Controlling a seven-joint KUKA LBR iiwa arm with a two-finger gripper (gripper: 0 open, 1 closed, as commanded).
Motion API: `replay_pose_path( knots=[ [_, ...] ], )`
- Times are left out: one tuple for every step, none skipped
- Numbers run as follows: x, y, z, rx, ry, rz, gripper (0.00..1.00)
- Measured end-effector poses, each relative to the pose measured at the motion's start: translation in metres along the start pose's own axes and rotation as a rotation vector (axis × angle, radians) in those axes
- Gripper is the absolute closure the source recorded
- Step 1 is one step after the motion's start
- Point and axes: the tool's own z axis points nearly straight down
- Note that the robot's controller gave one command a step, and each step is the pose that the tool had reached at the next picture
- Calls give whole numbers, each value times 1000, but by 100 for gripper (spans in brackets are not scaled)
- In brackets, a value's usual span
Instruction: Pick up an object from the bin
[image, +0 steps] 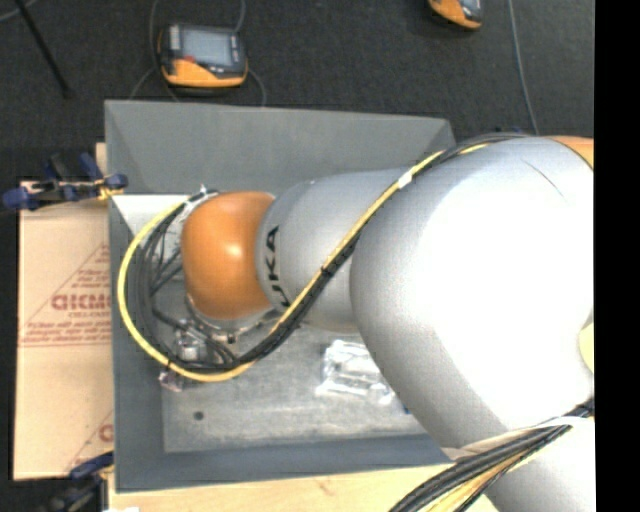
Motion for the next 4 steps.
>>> replay_pose_path(
  knots=[
    [-14,-13,-128,-2,-8,0,100],
    [-33,-40,4,2,3,-513,100],
    [-44,-31,-173,2,-10,-529,100],
    [-50,-53,-105,0,6,-926,100]
  ],
)
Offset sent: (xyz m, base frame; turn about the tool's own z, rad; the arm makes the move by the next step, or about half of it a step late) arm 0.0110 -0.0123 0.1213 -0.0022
